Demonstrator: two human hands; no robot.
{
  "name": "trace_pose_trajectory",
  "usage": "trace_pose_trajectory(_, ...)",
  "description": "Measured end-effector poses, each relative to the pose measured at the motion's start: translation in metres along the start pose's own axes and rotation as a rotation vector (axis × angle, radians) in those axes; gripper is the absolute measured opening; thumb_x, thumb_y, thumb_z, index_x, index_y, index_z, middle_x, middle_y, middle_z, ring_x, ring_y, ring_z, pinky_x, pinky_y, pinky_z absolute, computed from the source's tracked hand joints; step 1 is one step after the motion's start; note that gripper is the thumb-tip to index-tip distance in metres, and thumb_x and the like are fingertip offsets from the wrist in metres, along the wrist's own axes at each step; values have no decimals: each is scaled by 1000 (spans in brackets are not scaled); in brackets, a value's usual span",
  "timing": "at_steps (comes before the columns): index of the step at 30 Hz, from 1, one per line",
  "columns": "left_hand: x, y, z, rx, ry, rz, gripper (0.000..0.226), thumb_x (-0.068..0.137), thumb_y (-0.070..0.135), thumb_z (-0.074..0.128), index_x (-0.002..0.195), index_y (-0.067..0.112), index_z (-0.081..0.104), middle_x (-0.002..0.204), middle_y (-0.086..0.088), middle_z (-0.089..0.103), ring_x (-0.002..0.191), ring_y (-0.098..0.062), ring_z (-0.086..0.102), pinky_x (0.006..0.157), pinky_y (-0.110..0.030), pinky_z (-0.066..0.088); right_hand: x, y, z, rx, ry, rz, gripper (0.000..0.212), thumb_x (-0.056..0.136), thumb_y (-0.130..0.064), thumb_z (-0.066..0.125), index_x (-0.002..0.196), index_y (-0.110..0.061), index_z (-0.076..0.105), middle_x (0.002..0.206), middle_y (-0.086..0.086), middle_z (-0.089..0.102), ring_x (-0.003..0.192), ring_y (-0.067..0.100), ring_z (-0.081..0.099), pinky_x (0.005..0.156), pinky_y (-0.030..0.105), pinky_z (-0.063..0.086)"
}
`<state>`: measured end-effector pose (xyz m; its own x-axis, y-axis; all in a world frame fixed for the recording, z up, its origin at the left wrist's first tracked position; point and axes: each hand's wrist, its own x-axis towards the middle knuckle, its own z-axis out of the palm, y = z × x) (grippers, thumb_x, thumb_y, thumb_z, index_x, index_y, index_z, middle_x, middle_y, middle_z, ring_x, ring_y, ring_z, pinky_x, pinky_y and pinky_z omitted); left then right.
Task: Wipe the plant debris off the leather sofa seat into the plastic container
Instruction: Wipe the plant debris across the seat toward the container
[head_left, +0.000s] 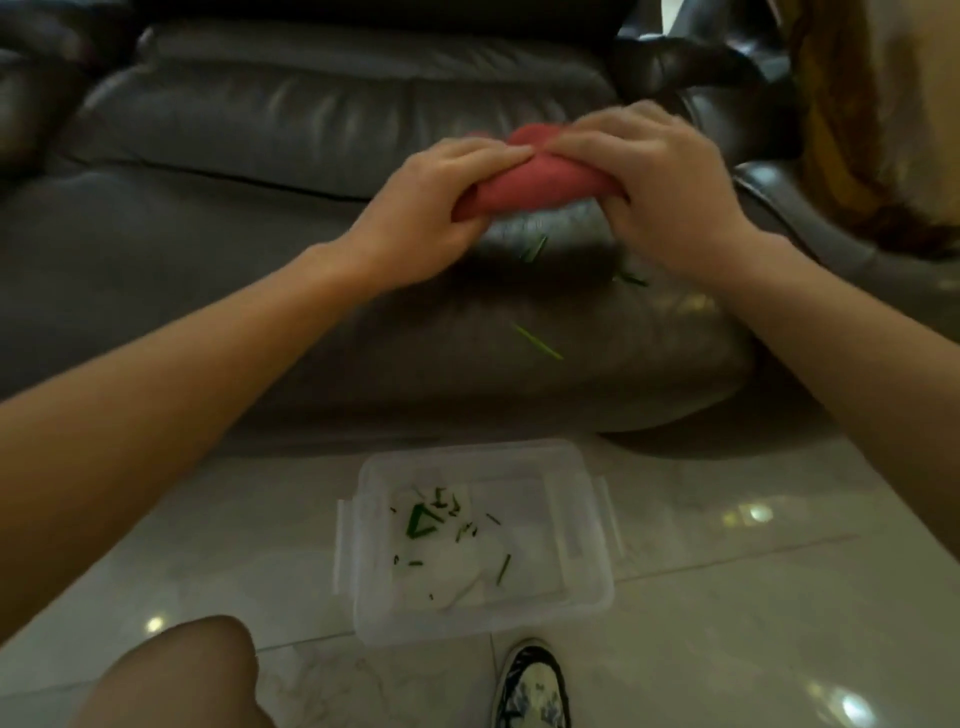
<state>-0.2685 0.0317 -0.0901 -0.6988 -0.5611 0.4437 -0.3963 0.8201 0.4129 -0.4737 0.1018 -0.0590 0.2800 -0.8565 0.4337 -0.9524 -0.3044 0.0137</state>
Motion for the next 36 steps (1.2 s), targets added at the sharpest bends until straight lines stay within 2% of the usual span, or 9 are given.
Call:
trace_pose_trajectory(2,15,-9,9,-48,-77,-87,57,76,-2,59,131,9,50,132,-14,55,123,-24,49,104,-22,32,8,16,14,38,-159,76,44,82,-12,45,124,-20,56,122,13,63,110,38,56,93,47,46)
trace_pose_trajectory(4,21,-12,21,-74,-76,-132,58,72,-7,58,128,10,54,130,-12,57,124,-22,50,107,-24,32,6,25,29,113,-263,150,53,79,1,45,127,-19,55,128,13,60,118,35,54,99,45,44)
trace_pose_trajectory(7,22,-13,33,-91,-11,-141,55,74,-5,58,124,14,58,128,-8,60,122,-19,52,109,-29,35,-6,27,40,155,-235,177,54,79,4,45,128,-19,54,132,9,59,123,30,52,104,41,42)
trace_pose_trajectory(10,12,-8,36,-82,-23,-91,53,72,-1,60,122,15,60,127,-9,62,121,-21,54,108,-34,39,-23,23,40,152,-171,170,50,80,2,48,125,-20,56,130,6,61,122,26,53,100,37,41)
trace_pose_trajectory(17,-26,21,39,-23,-56,35,52,69,0,62,119,16,63,123,-10,65,119,-24,57,105,-33,39,-72,-4,23,121,-95,191,47,77,2,52,119,-20,61,124,6,65,116,25,59,95,40,50)
trace_pose_trajectory(21,-54,35,41,35,-24,101,44,72,7,63,115,15,65,117,-8,69,113,-26,61,95,-42,49,-94,-28,17,124,-64,213,46,75,2,54,115,-19,64,121,5,67,111,25,62,90,37,52)
trace_pose_trajectory(26,-84,45,39,76,3,174,34,77,19,55,108,15,68,103,-4,73,98,-22,68,77,-35,55,-117,-56,11,132,-68,186,43,75,-2,53,113,-18,64,115,4,68,103,25,65,82,34,55)
trace_pose_trajectory(30,-105,47,43,94,23,224,30,77,16,61,105,13,69,100,-5,74,94,-22,69,80,-33,55,-130,-71,9,129,-118,170,42,78,-11,44,115,-18,63,115,3,68,101,26,66,75,38,58)
trace_pose_trajectory(36,-132,48,48,83,3,246,28,81,18,60,107,10,69,102,-7,73,97,-24,68,85,-38,55,-148,-87,17,89,-194,145,39,77,-5,61,113,-19,63,116,4,68,103,26,66,69,38,60)
